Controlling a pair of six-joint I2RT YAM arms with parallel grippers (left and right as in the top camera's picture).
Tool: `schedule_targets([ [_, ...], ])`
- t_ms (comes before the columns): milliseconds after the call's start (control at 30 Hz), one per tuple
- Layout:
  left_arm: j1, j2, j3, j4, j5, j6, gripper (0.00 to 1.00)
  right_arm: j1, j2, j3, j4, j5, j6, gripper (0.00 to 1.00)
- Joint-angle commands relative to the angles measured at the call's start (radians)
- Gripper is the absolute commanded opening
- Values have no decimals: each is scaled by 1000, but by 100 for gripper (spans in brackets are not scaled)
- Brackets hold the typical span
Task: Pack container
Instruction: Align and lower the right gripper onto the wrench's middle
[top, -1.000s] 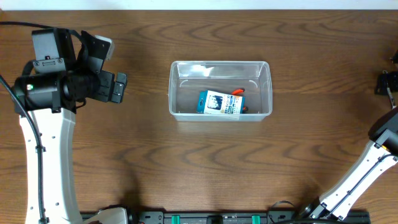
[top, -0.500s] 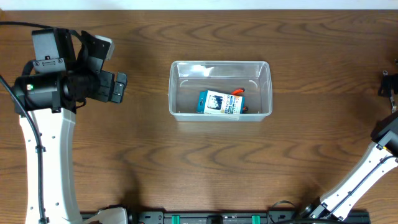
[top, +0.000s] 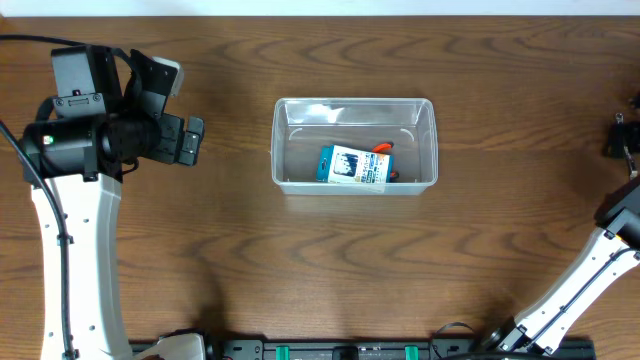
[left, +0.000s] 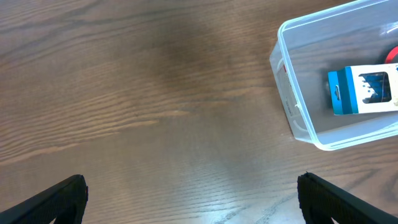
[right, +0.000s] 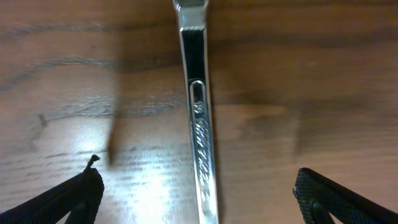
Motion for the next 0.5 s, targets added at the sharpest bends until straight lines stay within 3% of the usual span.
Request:
schedule_targets([
  [0,6,4,1,2,13,-2,98,-3,30,14,1,-14,-15,99],
  [467,6,4,1,2,13,-2,98,-2,58,14,1,40,-14,99],
])
